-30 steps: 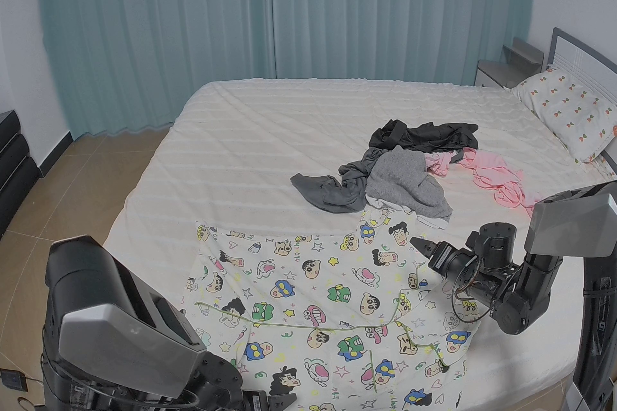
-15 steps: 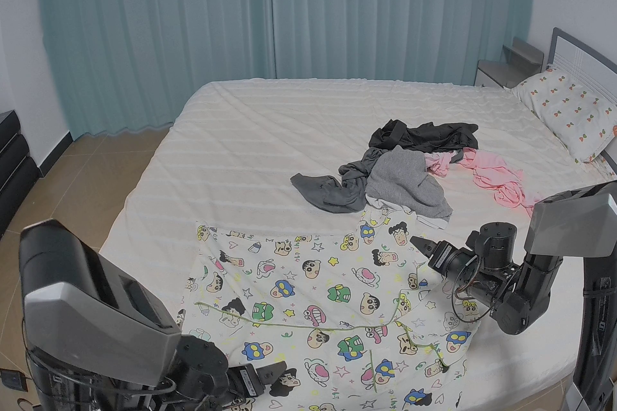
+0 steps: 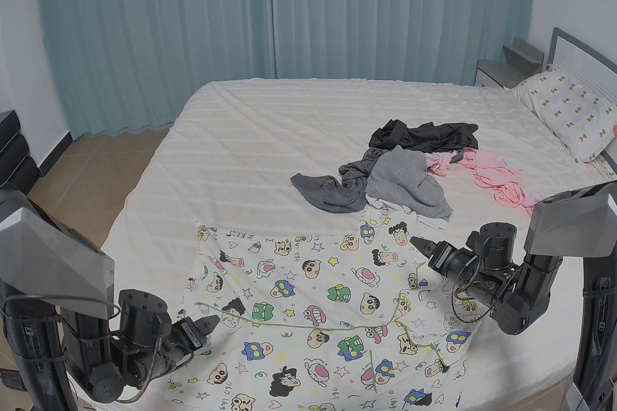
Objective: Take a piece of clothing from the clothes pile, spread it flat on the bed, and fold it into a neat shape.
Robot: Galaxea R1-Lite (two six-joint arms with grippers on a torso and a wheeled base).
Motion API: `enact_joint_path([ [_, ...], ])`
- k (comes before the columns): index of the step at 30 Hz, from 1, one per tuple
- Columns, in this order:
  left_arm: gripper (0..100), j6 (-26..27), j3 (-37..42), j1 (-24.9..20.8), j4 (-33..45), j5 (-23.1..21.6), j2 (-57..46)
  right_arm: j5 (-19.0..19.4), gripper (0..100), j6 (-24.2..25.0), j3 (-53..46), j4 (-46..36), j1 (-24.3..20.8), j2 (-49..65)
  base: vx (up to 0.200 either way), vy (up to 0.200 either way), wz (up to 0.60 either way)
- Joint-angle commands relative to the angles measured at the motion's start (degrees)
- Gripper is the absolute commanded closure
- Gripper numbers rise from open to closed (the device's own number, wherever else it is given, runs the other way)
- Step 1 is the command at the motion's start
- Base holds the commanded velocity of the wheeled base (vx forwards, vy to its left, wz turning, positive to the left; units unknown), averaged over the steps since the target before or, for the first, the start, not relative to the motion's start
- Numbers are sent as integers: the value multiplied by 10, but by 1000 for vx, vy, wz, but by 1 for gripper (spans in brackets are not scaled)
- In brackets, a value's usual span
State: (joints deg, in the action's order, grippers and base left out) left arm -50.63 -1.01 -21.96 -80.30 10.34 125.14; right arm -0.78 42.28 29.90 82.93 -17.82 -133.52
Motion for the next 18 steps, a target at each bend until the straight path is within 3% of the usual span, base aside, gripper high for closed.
enact_joint_path([
  [1, 0, -1, 9, 46, 39, -5, 0, 0, 0, 0, 0, 0, 0, -2, 0, 0, 0],
  [7, 0, -15, 9, 60, 122, -50, -9, 0, 0, 0, 0, 1, -1, -5, 0, 0, 0],
  [12, 0, -29, 8, 53, 122, -59, 0, 0, 0, 0, 0, 3, -1, -6, 0, 0, 0],
  [18, 0, -72, 5, 9, 118, -56, 7, 0, 0, 0, -1, 3, -1, -5, 0, 0, 0],
])
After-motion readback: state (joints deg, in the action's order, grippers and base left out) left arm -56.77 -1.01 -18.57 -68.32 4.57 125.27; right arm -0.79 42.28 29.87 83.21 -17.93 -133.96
